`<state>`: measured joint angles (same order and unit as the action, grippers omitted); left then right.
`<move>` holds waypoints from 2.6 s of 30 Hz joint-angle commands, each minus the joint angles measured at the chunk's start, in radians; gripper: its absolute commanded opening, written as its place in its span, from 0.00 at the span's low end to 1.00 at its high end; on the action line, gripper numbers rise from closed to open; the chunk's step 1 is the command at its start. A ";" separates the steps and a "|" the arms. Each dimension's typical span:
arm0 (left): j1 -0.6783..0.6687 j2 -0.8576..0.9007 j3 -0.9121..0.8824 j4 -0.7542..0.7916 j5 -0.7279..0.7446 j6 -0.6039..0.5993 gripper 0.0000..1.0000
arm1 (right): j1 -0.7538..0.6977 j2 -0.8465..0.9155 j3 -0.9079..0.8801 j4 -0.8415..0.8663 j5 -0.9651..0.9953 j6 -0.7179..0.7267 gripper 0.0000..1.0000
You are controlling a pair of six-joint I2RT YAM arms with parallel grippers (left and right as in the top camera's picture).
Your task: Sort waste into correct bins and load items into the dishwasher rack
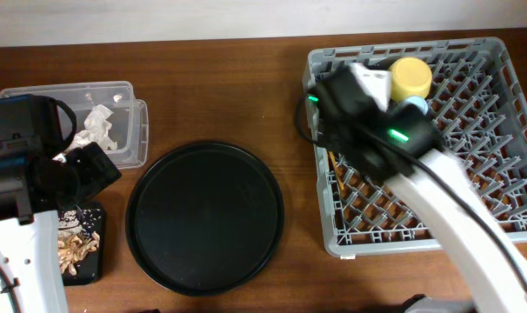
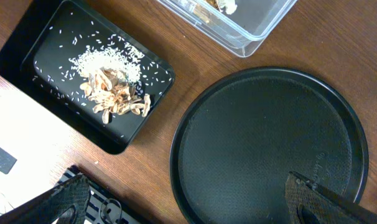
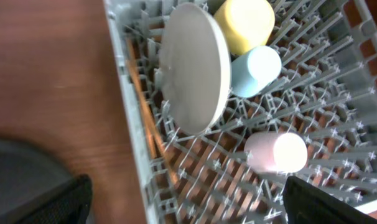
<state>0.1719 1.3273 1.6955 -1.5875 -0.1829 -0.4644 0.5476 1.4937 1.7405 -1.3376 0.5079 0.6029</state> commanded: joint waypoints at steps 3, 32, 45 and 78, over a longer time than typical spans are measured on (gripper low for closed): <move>0.006 -0.012 0.011 0.000 0.003 -0.009 0.99 | 0.002 -0.240 0.019 -0.158 -0.090 0.043 0.98; 0.006 -0.012 0.011 0.000 0.003 -0.009 0.99 | 0.002 -0.830 -0.641 -0.323 -0.266 0.435 0.98; 0.006 -0.012 0.011 -0.001 0.003 -0.009 0.99 | -0.158 -0.985 -0.650 -0.167 -0.156 0.397 0.98; 0.006 -0.012 0.011 0.000 0.003 -0.009 0.99 | -0.573 -1.490 -1.735 1.260 -0.550 -0.341 0.98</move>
<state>0.1719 1.3273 1.6962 -1.5879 -0.1833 -0.4644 -0.0154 0.0154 0.0147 -0.0490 -0.0441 0.4782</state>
